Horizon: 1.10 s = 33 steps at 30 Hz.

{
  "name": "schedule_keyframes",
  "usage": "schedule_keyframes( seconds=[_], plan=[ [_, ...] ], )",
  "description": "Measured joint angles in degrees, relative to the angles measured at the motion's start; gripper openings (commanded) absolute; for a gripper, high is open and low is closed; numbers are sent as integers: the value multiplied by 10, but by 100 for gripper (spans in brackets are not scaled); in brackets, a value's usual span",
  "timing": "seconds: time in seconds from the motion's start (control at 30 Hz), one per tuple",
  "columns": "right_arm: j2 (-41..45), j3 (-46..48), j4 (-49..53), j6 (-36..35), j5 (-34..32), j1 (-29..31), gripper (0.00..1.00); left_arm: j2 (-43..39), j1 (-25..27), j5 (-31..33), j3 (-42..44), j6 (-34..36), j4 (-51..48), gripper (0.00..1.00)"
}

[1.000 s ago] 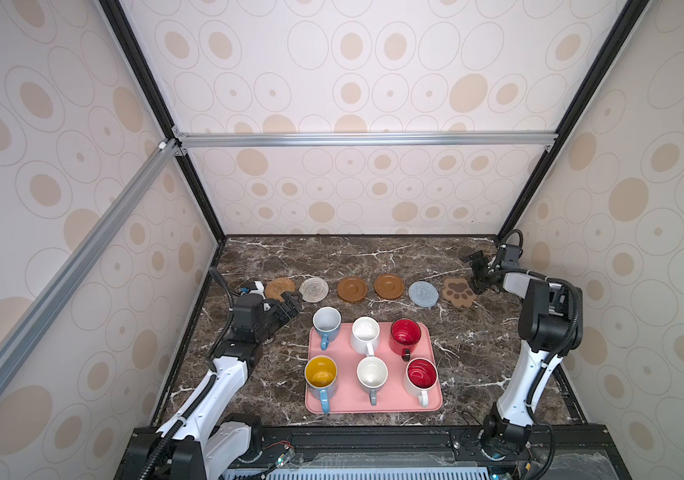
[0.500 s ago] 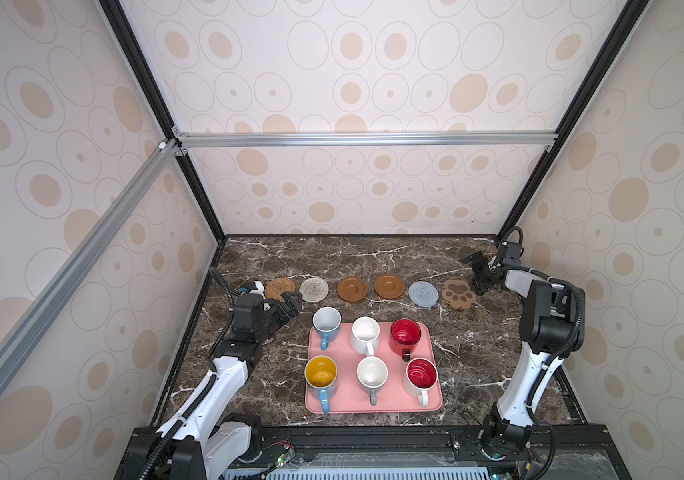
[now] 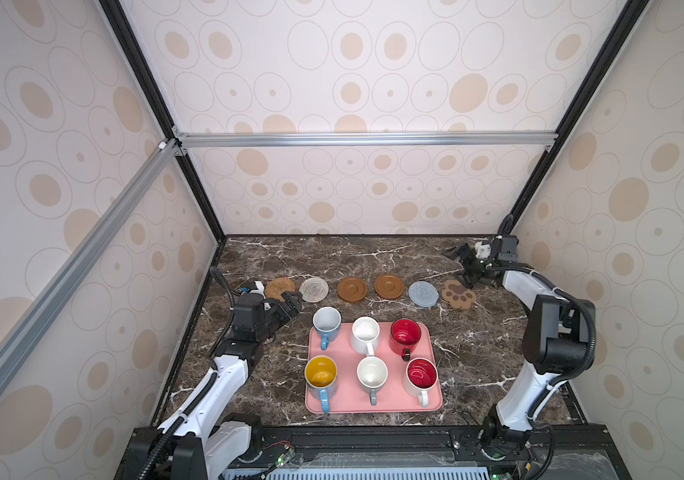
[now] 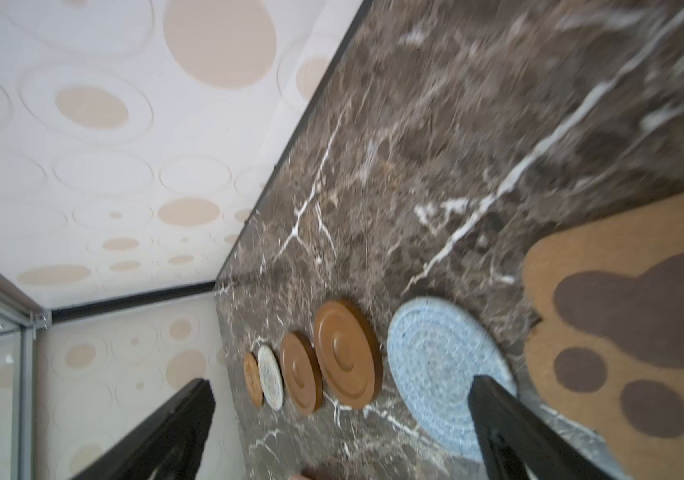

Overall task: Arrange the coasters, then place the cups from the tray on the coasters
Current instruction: 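Lower the right gripper toward the light blue woven coaster near the paw coaster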

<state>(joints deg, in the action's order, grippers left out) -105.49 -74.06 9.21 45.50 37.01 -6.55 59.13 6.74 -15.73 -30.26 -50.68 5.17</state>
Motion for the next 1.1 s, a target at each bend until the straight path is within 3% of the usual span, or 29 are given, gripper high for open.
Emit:
schedule_keyframes(
  seconds=[0.3, 1.1],
  plan=[
    [3, 99, -7, 4, 29, 78, 100, 8, 0, 4, 0, 0, 0, 100],
    [-28, 140, -89, 61, 31, 89, 100, 9, 0, 4, -1, 0, 0, 100]
  ],
)
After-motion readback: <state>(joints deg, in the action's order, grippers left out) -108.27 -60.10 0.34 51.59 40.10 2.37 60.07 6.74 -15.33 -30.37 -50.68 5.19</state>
